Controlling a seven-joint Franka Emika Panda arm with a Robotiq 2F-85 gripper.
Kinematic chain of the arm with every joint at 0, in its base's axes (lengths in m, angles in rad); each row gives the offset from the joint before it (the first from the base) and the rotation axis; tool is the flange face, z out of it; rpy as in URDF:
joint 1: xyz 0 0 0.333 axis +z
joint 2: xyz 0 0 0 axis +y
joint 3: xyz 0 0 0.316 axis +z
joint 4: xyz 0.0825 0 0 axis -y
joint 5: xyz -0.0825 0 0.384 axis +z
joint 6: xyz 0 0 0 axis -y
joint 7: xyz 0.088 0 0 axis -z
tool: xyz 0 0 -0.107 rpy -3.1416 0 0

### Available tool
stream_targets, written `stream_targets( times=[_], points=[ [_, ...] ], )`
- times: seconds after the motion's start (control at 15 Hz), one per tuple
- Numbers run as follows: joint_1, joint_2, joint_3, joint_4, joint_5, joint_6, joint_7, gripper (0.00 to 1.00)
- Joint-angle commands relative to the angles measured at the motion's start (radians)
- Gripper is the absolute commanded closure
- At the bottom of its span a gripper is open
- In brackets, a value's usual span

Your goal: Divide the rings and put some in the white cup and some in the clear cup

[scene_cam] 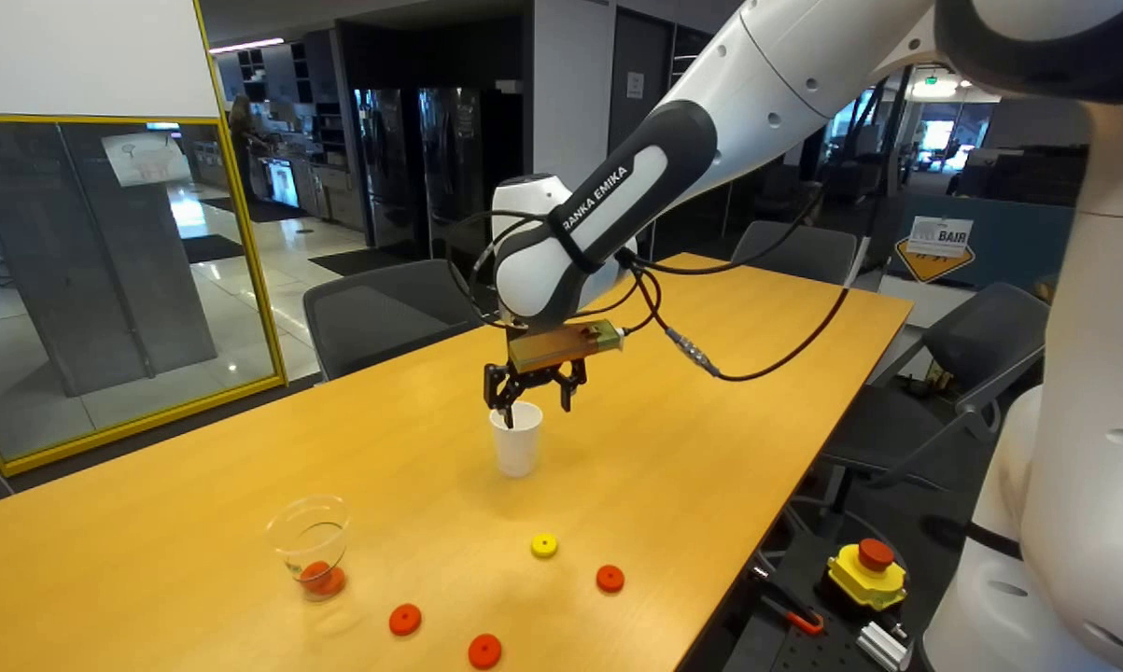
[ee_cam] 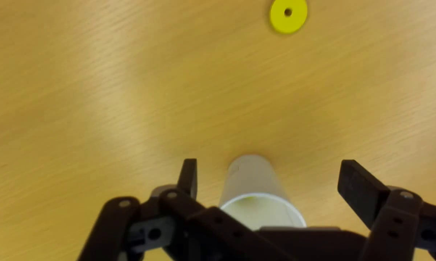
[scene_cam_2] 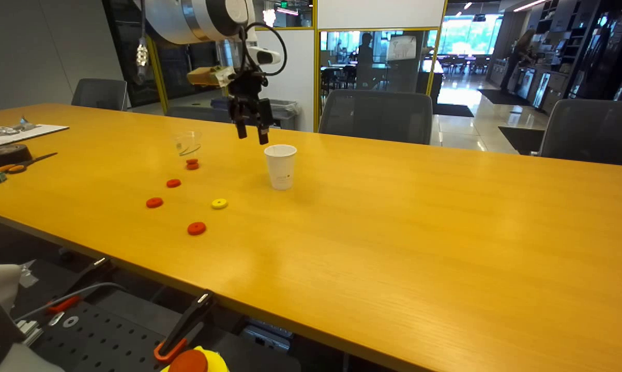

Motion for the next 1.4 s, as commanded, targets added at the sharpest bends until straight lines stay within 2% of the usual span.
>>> stream_targets(
  times=[0.0, 0.2, 0.6, 1.33],
  points=[
    [-0.013, -0.073, 0.074, -0.143, 0.091, 0.045, -0.001, 0.0],
    [-0.008, -0.063, 0.116, -0.217, 0.158, 0.127, 0.01, 0.0],
    [-0.005, 0.0, 0.127, -0.301, 0.151, 0.34, 0.037, 0.0],
    [0.021, 0.137, 0.08, -0.288, 0.132, 0.411, 0.037, 0.0]
  ],
)
